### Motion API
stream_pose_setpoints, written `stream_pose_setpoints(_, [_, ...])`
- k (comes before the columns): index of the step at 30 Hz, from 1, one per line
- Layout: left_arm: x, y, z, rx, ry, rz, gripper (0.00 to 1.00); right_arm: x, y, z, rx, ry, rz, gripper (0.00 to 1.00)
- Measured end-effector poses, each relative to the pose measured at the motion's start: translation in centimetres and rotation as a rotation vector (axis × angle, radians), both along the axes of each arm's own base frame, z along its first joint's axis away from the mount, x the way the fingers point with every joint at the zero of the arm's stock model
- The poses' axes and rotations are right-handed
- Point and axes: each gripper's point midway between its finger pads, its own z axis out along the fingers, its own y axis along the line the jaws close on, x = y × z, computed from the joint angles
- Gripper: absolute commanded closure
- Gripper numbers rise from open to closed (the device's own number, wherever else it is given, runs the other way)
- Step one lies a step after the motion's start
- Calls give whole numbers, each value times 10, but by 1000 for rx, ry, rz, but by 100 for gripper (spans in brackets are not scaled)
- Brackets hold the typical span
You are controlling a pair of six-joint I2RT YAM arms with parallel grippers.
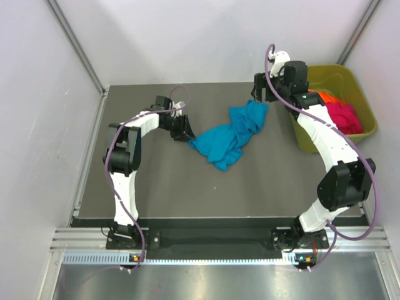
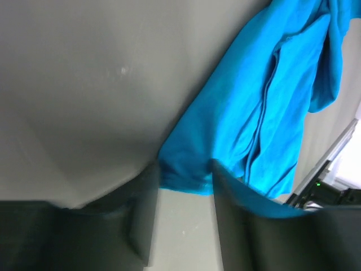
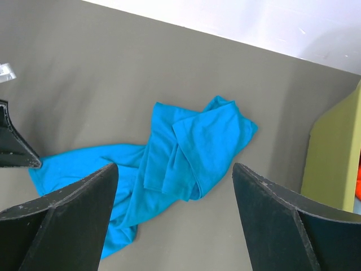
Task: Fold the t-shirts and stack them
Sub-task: Flatten the tshirt out
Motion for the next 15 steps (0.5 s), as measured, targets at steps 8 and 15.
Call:
stream_pose_setpoints(8, [5,8,8,56,-23,3,100,0,1,1,4,-4,6,18])
stream_pose_setpoints(15, [73,31,106,122,-354,52,100,0,3,2,9,-9,14,19])
